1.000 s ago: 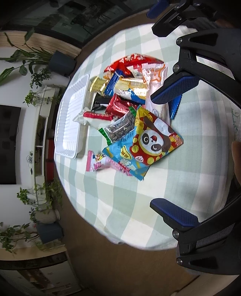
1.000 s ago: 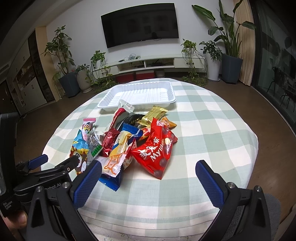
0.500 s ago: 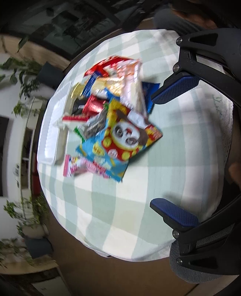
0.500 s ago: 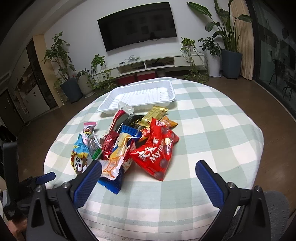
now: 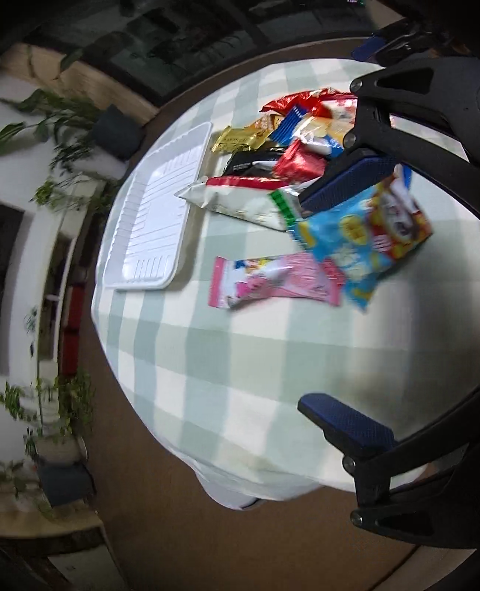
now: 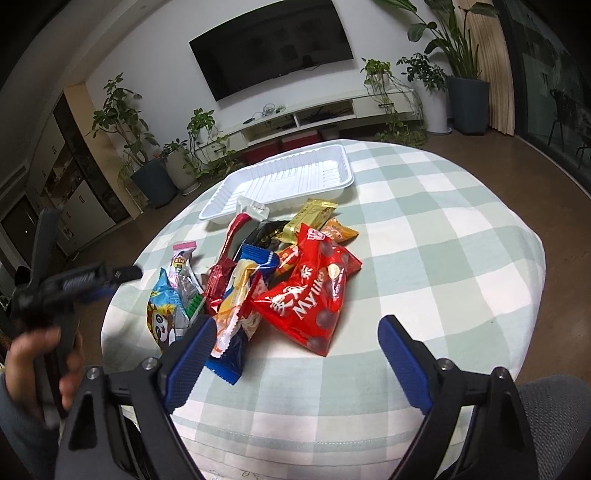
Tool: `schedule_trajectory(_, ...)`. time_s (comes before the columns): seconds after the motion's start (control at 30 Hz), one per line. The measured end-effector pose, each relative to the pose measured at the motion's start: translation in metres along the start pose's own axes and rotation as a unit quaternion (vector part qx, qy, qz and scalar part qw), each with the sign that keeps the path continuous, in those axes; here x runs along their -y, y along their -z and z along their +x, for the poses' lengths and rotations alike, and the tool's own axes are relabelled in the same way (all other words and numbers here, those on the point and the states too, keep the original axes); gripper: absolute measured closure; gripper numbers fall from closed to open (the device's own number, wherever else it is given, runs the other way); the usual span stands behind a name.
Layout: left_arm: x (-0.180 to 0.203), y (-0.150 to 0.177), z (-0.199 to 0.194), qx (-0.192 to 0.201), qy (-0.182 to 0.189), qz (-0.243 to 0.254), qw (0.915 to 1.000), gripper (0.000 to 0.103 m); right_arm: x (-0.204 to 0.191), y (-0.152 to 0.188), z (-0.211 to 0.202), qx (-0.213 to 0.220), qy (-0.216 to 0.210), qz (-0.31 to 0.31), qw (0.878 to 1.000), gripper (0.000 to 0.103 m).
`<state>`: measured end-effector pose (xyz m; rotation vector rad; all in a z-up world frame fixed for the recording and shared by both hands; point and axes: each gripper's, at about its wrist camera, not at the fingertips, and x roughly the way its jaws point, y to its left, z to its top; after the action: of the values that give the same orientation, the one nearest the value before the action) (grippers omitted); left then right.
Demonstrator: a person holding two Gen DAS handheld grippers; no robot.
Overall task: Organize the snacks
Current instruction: 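Grasp the pink candy bar with the left gripper while the right gripper grasps the red Mylikes bag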
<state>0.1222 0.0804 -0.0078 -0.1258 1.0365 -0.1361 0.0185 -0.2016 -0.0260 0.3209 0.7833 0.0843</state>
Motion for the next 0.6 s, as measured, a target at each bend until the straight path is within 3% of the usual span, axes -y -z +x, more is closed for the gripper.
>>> schedule_trajectory(0.13,0.007,-0.032,0.030,-0.044,-0.015,0.035,0.9983,0.030,0.000,0.001,0.005,-0.009,0.002,-0.005,1.000,0.014)
schedule_trajectory(0.37,0.017,-0.035,0.077,-0.097,-0.048,0.084,0.9905,0.032,0.006,0.000,0.009,-0.015,0.009,0.001,1.000,0.014)
schedule_trajectory(0.5,0.015,-0.032,0.093,-0.101,-0.050,0.085,0.9900,0.033,0.005,0.001,0.011,-0.020,0.009,-0.003,1.000,0.014)
schedule_trajectory(0.6,0.020,-0.026,0.096,-0.097,-0.061,0.101,0.9882,0.052,0.005,0.002,0.012,-0.022,0.010,-0.002,1.000,0.014)
